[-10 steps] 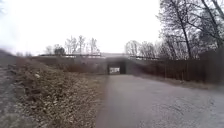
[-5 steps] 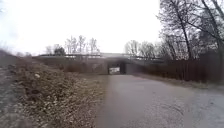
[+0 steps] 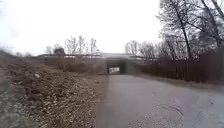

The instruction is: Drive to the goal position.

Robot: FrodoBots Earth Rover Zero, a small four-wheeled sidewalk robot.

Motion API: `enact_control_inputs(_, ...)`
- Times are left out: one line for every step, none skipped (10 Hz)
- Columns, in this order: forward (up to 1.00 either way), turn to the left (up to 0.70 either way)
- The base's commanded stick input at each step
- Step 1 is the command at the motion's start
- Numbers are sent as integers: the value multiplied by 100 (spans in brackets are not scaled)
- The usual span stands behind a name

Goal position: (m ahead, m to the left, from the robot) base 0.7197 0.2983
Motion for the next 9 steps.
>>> enact_control_inputs(0,-45)
enact_control_inputs(0,-45)
enact_control_inputs(0,-45)
enact_control_inputs(0,-45)
enact_control_inputs(0,-45)
enact_control_inputs(0,-45)
enact_control_inputs(0,-45)
enact_control_inputs(0,-45)
enact_control_inputs(0,-45)
